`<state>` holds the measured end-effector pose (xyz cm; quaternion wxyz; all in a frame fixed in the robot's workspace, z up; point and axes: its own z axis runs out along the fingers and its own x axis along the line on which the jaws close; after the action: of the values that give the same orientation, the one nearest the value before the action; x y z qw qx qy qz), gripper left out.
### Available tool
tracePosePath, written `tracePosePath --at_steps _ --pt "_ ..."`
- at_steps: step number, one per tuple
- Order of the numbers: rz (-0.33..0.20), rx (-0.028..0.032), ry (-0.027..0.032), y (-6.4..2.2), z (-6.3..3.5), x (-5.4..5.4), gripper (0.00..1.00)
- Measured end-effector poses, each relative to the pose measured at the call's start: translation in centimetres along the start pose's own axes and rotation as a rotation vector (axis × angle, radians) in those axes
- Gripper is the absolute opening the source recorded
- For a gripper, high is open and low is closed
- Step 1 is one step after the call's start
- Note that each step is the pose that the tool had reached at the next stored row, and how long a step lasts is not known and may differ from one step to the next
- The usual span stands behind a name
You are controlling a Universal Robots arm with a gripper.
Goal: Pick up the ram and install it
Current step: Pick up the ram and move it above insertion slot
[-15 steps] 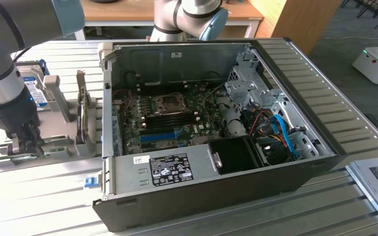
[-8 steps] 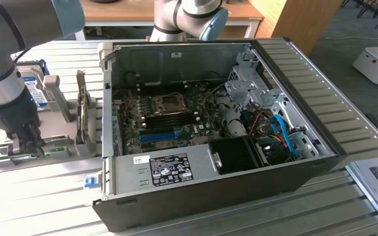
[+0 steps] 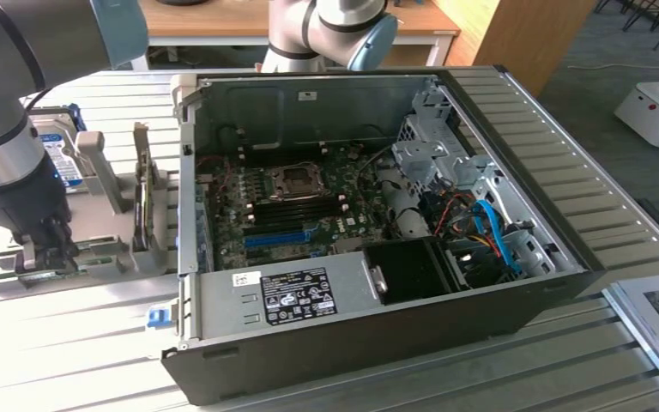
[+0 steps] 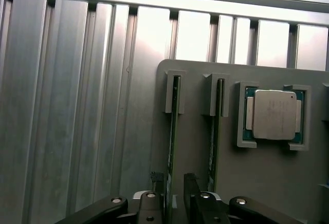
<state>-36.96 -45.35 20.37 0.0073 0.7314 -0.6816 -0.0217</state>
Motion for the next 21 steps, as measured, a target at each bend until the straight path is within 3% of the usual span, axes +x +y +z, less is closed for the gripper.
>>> tracePosePath --at_steps 21 --pt "0.000 0.0002 -0.0002 -0.07 0.56 -0.12 0.30"
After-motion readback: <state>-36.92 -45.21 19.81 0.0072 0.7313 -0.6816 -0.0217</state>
